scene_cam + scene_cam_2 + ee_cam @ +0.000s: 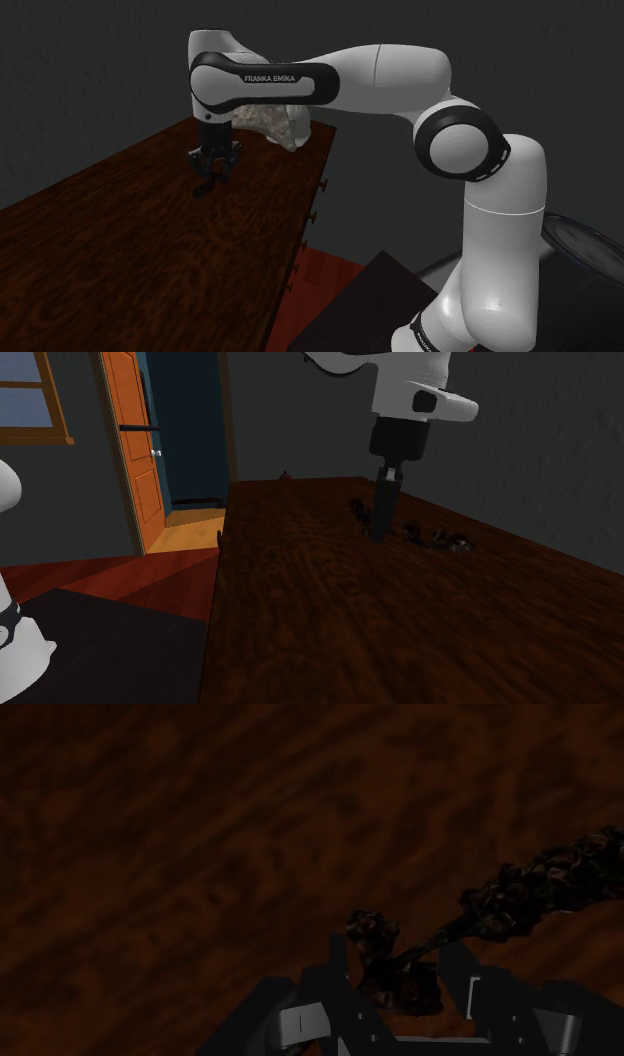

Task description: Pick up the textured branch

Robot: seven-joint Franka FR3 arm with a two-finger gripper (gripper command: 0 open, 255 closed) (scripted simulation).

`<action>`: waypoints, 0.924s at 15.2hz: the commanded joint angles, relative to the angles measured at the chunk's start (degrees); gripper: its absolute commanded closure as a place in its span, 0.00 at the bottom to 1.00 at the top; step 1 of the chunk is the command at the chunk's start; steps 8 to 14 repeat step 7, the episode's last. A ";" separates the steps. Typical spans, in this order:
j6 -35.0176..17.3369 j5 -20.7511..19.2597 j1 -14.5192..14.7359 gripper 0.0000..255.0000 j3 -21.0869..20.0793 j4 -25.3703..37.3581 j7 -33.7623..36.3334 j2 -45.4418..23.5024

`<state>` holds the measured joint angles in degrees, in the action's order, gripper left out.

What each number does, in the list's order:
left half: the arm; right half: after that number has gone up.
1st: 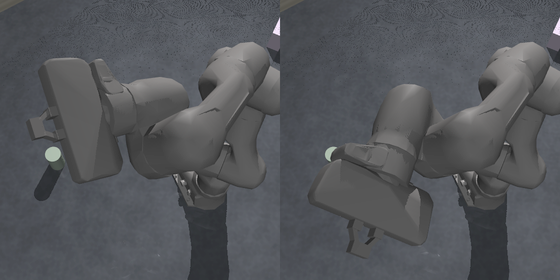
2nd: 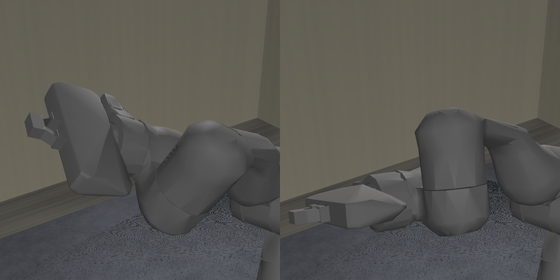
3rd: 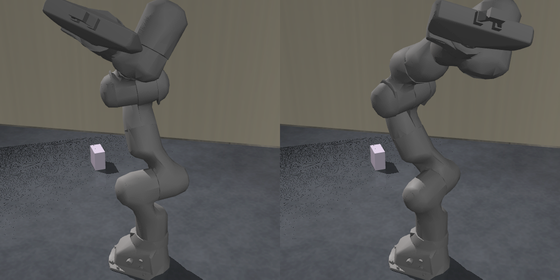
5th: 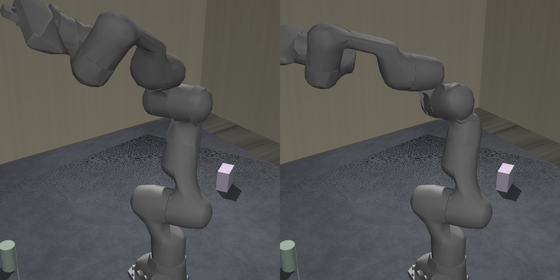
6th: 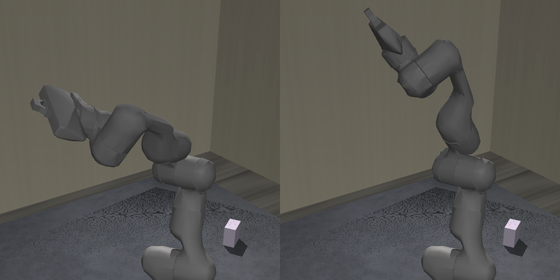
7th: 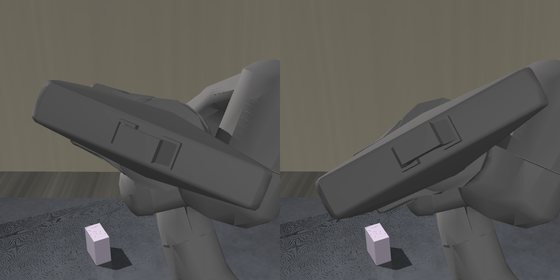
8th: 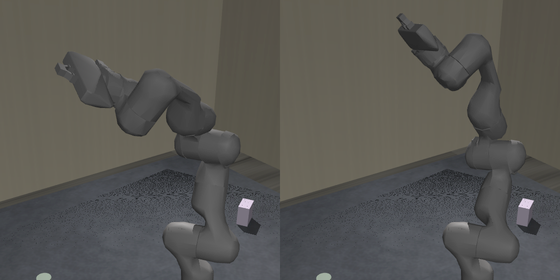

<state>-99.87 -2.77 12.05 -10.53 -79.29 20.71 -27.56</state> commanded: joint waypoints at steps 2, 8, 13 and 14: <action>2.10 0.06 0.03 1.00 -0.04 1.75 -0.04 0.33; 4.48 0.09 0.12 1.00 -0.08 4.05 -0.02 0.42; 4.48 0.09 0.12 1.00 -0.08 4.05 -0.02 0.42; 4.48 0.09 0.12 1.00 -0.08 4.05 -0.02 0.42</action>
